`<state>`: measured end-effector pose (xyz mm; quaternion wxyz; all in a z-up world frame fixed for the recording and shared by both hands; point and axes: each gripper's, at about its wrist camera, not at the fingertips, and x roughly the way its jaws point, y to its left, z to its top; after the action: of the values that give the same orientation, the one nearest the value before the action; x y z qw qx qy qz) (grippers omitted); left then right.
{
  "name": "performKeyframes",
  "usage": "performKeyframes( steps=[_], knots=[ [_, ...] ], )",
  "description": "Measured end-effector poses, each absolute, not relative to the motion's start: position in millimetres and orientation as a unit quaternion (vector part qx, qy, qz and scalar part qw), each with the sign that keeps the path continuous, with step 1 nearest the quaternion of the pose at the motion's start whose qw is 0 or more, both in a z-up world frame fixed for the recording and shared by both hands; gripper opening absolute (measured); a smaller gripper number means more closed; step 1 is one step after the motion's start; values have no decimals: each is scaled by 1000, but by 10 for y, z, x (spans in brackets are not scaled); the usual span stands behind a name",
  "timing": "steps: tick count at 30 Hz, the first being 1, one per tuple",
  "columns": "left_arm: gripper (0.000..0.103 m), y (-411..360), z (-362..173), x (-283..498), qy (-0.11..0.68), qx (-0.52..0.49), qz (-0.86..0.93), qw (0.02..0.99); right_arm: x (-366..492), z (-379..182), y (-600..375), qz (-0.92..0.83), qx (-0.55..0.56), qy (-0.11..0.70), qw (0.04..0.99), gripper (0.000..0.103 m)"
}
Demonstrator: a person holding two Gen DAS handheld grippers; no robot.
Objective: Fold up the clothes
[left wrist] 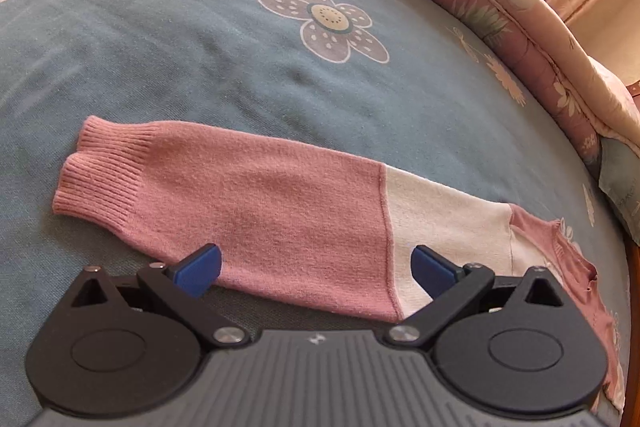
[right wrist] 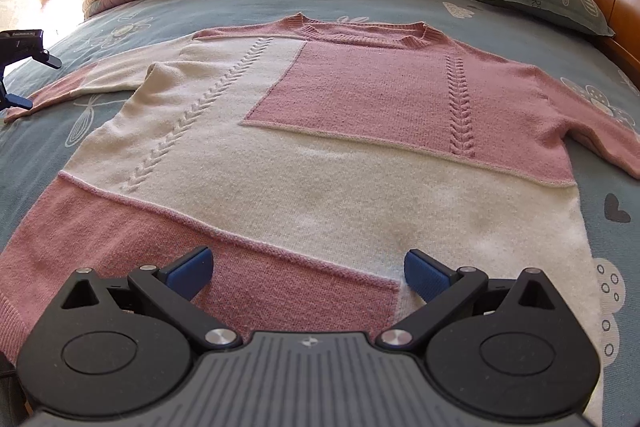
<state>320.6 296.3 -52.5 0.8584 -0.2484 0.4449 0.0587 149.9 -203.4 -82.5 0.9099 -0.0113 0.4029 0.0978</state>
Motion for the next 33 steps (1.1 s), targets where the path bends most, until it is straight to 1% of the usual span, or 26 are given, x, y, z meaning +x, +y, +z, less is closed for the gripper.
performKeyframes(
  steps=[3, 7, 9, 12, 15, 19, 28, 33],
  knots=[
    [101, 2503, -288, 3037, 438, -205, 4, 875, 1383, -714, -2190, 86, -7, 398, 913, 103],
    [101, 1652, -98, 2744, 446, -153, -120, 874, 1217, -629, -2428, 47, -10, 398, 916, 103],
    [102, 1185, -97, 2564, 454, -120, -169, 866, 1136, -650, -2540, 35, 3, 410, 911, 103],
    [102, 672, -156, 2293, 440, -77, -213, 869, 1044, -746, -2657, 27, 18, 428, 903, 103],
    [102, 295, -358, 2028, 440, -63, -226, 867, 1003, -918, -2715, 19, 25, 442, 897, 103],
    [102, 100, -689, 1800, 461, -56, -223, 857, 921, -969, -2699, 18, 13, 414, 910, 103],
    [102, 216, -873, 1680, 443, -70, -217, 867, 783, -1029, -2691, 18, 4, 371, 928, 103],
    [102, 294, -875, 1658, 419, -105, -213, 876, 766, -958, -2654, 12, 2, 388, 922, 103]
  ],
)
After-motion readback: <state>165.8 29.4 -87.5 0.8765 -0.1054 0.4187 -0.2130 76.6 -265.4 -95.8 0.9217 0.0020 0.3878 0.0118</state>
